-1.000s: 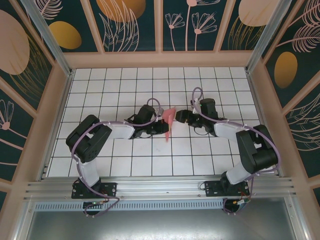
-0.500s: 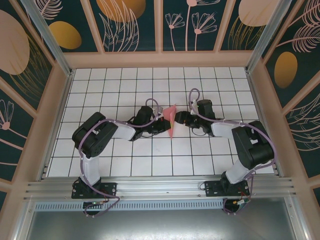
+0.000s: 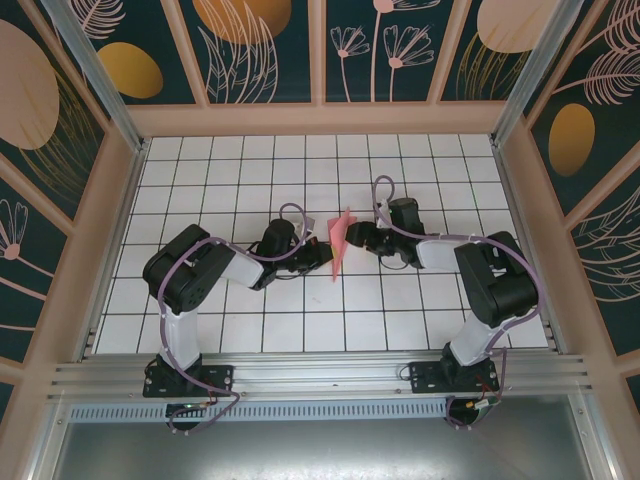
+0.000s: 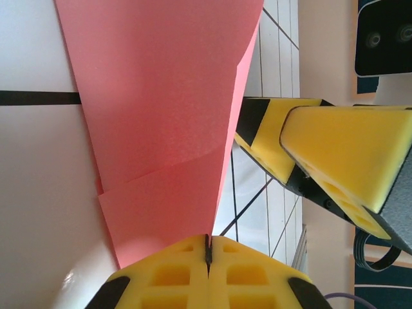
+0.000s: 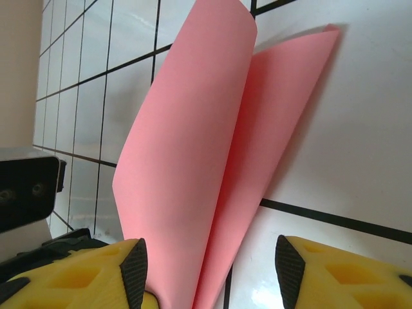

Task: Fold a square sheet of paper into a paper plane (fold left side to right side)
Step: Fold the wing for the fifth time at the center of the table.

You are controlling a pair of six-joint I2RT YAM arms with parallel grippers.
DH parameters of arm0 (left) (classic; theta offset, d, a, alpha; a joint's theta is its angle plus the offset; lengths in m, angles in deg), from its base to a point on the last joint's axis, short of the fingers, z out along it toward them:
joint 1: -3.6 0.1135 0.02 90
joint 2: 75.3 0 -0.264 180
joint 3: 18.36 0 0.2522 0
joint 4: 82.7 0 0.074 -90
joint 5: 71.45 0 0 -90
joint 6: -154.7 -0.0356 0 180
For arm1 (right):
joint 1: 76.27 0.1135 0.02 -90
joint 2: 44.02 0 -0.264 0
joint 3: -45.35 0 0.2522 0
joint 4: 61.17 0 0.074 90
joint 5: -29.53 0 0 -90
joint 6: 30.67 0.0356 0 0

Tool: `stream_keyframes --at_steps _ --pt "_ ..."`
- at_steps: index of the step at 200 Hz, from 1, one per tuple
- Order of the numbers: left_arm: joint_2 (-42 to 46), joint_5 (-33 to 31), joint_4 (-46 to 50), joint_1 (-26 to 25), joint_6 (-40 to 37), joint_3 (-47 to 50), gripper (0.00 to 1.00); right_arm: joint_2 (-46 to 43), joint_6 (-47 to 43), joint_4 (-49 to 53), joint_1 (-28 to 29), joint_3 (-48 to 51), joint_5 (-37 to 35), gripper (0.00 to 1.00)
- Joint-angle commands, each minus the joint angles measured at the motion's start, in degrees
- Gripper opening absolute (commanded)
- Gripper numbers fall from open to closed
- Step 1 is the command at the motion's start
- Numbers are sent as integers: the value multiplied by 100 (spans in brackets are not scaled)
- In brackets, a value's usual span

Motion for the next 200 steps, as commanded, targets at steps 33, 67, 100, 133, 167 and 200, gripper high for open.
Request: stream_keyframes --at_steps 33,67,100,133,167,200 --pt "-143 -12 -450 23 188 178 2 202 136 -191 52 -238 39 54" --pt "-163 -43 -498 23 228 206 2 331 180 -132 78 -314 40 52" --pt "-190 -59 -516 23 260 223 2 524 222 83 134 -492 -37 51" --pt "-268 -27 -519 18 287 172 3 728 275 333 197 -705 -152 46" --pt "-330 -25 -455 23 271 126 6 931 250 834 216 -935 -348 45" --pt "-305 -37 -324 23 188 49 10 1126 216 1065 213 -1053 -383 45"
